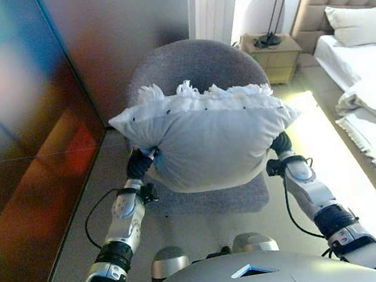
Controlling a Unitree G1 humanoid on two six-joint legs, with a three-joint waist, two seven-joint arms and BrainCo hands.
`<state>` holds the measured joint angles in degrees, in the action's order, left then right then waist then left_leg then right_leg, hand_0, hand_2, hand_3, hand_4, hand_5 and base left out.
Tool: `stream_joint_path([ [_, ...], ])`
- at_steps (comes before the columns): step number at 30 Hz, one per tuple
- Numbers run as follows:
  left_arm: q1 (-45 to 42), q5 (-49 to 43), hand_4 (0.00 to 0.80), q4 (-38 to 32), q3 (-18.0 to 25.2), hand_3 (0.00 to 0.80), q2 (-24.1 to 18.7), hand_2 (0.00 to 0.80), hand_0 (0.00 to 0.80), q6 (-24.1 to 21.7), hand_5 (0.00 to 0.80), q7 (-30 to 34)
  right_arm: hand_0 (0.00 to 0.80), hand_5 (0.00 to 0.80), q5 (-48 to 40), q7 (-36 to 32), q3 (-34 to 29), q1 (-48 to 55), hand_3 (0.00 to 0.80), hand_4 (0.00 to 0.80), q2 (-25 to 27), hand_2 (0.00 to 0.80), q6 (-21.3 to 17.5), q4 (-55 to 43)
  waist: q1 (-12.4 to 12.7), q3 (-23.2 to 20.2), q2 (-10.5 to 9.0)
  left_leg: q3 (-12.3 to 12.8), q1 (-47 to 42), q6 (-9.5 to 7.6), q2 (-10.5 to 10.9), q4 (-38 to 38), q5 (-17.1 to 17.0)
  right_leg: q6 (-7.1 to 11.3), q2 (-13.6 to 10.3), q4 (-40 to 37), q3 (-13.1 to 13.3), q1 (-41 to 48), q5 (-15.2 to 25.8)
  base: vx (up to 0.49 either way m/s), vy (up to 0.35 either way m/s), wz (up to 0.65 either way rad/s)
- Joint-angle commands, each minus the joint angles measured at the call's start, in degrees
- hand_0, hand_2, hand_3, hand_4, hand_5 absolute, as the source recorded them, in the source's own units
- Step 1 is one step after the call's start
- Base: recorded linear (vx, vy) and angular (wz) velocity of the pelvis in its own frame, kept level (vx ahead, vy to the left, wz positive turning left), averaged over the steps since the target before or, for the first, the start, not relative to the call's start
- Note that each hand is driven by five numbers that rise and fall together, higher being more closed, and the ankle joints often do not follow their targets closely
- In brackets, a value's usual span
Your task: Pick up the cushion and take it to the sofa
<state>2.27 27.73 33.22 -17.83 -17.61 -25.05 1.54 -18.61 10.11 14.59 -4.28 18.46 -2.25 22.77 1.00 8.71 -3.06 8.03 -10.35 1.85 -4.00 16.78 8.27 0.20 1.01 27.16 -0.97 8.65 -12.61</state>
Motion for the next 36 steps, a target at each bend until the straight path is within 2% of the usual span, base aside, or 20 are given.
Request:
stream_joint_path([
  [1,5.21,-2.04,0.800,-6.15,-5.38,0.800,3.69,0.800,0.800,-7.23,0.800,0.66,0.800,0.800,1.46,-2.63,1.47,-5.21,0.800,0.800,-3.52,0.800,-3.36,-4.94,1.32,-4.47,1.49,-10.29,12.10,1.64,3.82,-13.85,-12.99,0.61,3.65,-17.47,4.31,12.02,1.97,0.325,0.082,-0.04],
  [3,3.40,-2.38,0.800,-8.23,-4.45,0.800,3.33,0.800,0.800,-6.60,0.800,1.21,0.800,0.800,1.85,-3.61,1.39,-3.80,0.800,0.800,-3.70,0.800,-2.84,-5.75,2.75,-5.31,1.22,-13.46,13.72,1.87,4.06,-15.78,-13.39,0.40,4.53,-16.95,6.53,13.76,0.30,0.393,0.126,0.07],
  [5,2.68,-2.12,0.800,-9.80,-3.78,0.800,2.82,0.800,0.800,-5.85,0.800,1.84,0.800,0.800,2.18,-4.31,1.33,-3.25,0.800,0.800,-3.49,0.800,-2.25,-6.54,3.48,-5.66,0.79,-15.04,15.19,2.04,3.64,-14.46,-13.01,0.34,4.43,-15.62,6.94,14.24,-1.24,0.390,0.167,-0.20],
  [6,2.69,-1.85,0.800,-10.48,-3.47,0.800,2.38,0.800,0.800,-5.53,0.800,2.15,0.800,0.800,2.24,-4.31,1.41,-3.47,0.800,0.800,-3.31,0.800,-2.04,-6.73,3.55,-5.72,0.56,-15.26,15.42,1.60,3.37,-13.32,-12.29,0.39,4.21,-14.57,7.12,13.96,-2.09,0.516,0.284,-0.04],
  [8,3.24,-0.21,0.800,-11.28,-3.28,0.800,1.29,0.800,0.800,-4.14,0.800,2.23,0.800,0.800,1.79,-3.89,1.51,-3.84,0.800,0.800,-3.15,0.800,-1.76,-6.86,2.87,-6.13,-0.04,-13.06,16.20,0.46,2.76,-8.05,-10.34,0.82,3.42,-10.24,6.08,13.03,-4.71,0.459,0.293,-0.08],
  [10,3.51,-0.09,0.800,-11.37,-3.48,0.800,0.64,0.800,0.800,-3.23,0.800,2.59,0.800,0.800,1.55,-4.24,1.05,-2.88,0.800,0.800,-3.28,0.800,-2.48,-6.91,2.87,-6.73,-1.26,-12.18,18.09,-0.37,3.27,-2.74,-8.08,1.88,2.35,-8.11,5.00,13.37,-5.50,0.390,0.187,-0.22],
  [11,3.80,-0.52,0.800,-10.72,-3.63,0.800,0.24,0.800,0.800,-3.19,0.800,3.09,0.800,0.800,0.99,-4.08,1.13,-2.42,0.800,0.800,-3.58,0.800,-3.27,-6.40,3.41,-7.25,-2.52,-11.05,18.07,-1.43,3.70,-1.56,-6.58,3.91,1.31,-4.57,3.17,13.19,-2.32,0.356,0.118,-0.30],
  [12,4.60,-1.11,0.800,-10.58,-3.78,0.800,-0.49,0.800,0.800,-2.94,0.800,3.11,0.800,0.800,0.15,-3.43,1.91,-2.81,0.800,0.800,-3.94,0.800,-4.55,-5.49,4.19,-7.27,-3.68,-9.80,17.18,-2.31,3.94,-2.09,-5.48,6.78,0.28,1.59,0.97,11.45,2.64,0.294,0.091,-0.56],
  [14,6.51,-0.89,0.800,-10.75,-3.78,0.800,-1.60,0.800,0.800,-1.42,0.800,2.19,0.800,0.800,-0.68,-3.04,3.15,-4.14,0.800,0.800,-4.26,0.800,-6.47,-4.08,4.40,-6.53,-3.19,-8.58,14.03,-3.01,3.26,-4.20,-4.99,8.13,-1.40,7.76,-2.87,5.78,5.84,0.232,0.094,-1.06],
  [17,9.11,0.53,0.800,-9.46,-4.19,0.800,-1.45,0.800,0.800,-0.73,0.800,1.13,0.800,0.800,-1.40,-1.93,3.75,-5.70,0.800,0.800,-4.68,0.800,-6.72,-2.80,3.29,-4.98,-2.13,-8.49,10.08,-2.55,4.37,-7.48,-5.50,6.98,-1.08,2.55,-3.59,2.23,5.50,0.270,0.138,-0.94],
  [19,10.45,0.25,0.800,-9.47,-5.50,0.800,-0.64,0.800,0.800,-0.76,0.800,-0.10,0.800,0.800,-0.06,-1.16,3.76,-5.86,0.800,0.800,-4.35,0.800,-6.32,-3.15,2.32,-3.91,-1.34,-8.71,8.30,-1.88,5.71,-8.97,-5.60,4.90,-2.34,-8.42,-5.74,0.99,5.51,0.233,0.121,-0.85],
  [20,10.97,-0.22,0.800,-8.97,-6.17,0.800,-0.04,0.800,0.800,-1.33,0.800,-0.98,0.800,0.800,-0.03,-0.62,3.94,-6.21,0.800,0.800,-4.32,0.800,-6.53,-2.92,1.78,-3.11,-0.95,-8.86,7.24,-1.72,5.79,-9.30,-5.40,4.30,-2.76,-11.73,-5.85,-0.04,5.63,0.191,0.056,-0.44],
  [22,12.18,-0.64,0.800,-6.97,-6.91,0.800,1.13,0.800,0.800,-2.15,0.800,-2.08,0.800,0.800,-0.56,0.00,4.09,-7.45,0.800,0.800,-4.40,0.800,-7.25,-0.96,0.46,-1.65,-0.84,-8.79,4.91,-2.04,5.91,-9.23,-4.34,4.82,-3.65,-16.97,-3.27,-2.10,9.12,0.216,-0.010,0.07],
  [23,12.52,-0.70,0.800,-5.56,-6.88,0.800,1.76,0.800,0.800,-1.92,0.800,-2.05,0.800,0.800,-1.30,0.32,4.18,-7.73,0.800,0.800,-4.83,0.800,-7.55,0.58,-0.21,-1.31,-0.94,-8.62,3.39,-2.39,5.75,-9.13,-3.54,5.72,-4.05,-17.95,-1.38,-3.47,11.34,0.302,-0.084,0.34],
  [24,12.24,-1.12,0.800,-4.34,-6.65,0.800,2.30,0.800,0.800,-1.76,0.800,-1.78,0.800,0.800,-1.66,0.24,4.21,-7.55,0.800,0.800,-5.37,0.800,-7.65,1.69,-0.57,-1.26,-1.06,-8.35,1.76,-2.62,5.44,-9.28,-2.72,6.50,-4.37,-18.53,-0.63,-4.09,12.64,0.333,-0.110,0.33],
  [26,10.71,-2.53,0.800,-3.17,-6.22,0.800,3.02,0.800,0.800,-1.23,0.800,-1.15,0.800,0.800,-2.10,-0.06,4.43,-6.64,0.800,0.800,-6.38,0.800,-7.72,3.39,-0.75,-1.66,-1.25,-8.22,-0.84,-3.25,5.18,-9.71,-0.87,7.47,-4.59,-17.96,-0.67,-4.98,13.27,0.324,-0.125,0.30],
  [28,9.32,-4.20,0.800,-3.35,-6.16,0.800,3.45,0.800,0.800,-0.62,0.800,-1.31,0.800,0.800,-1.93,-0.53,4.42,-5.86,0.800,0.800,-6.87,0.800,-7.50,4.01,-0.57,-2.32,-1.41,-8.33,-1.79,-3.65,5.46,-10.36,0.08,7.15,-4.68,-19.69,-1.62,-4.02,13.23,0.244,-0.119,0.14],
  [32,9.17,-5.19,0.800,-3.09,-6.54,0.800,3.41,0.800,0.800,1.54,0.800,-2.19,0.800,0.800,-1.63,-0.15,4.70,-5.64,0.800,0.800,-7.24,0.800,-5.81,4.25,-0.58,-3.35,-1.55,-7.88,-2.52,-3.81,5.78,-10.93,0.69,7.07,-4.51,-22.27,-1.56,-2.98,14.19,0.181,-0.088,0.05],
  [36,9.65,-2.78,0.800,0.47,-5.33,0.800,3.57,0.800,0.800,2.78,0.800,-1.64,0.800,0.800,-0.78,-0.98,5.12,-6.76,0.800,0.800,-7.40,0.800,-4.12,6.68,-0.46,-3.43,-1.30,-8.24,-3.92,-4.00,6.02,-11.09,0.85,7.02,-4.21,-22.42,-1.00,-2.50,14.85,0.213,-0.079,0.12],
])
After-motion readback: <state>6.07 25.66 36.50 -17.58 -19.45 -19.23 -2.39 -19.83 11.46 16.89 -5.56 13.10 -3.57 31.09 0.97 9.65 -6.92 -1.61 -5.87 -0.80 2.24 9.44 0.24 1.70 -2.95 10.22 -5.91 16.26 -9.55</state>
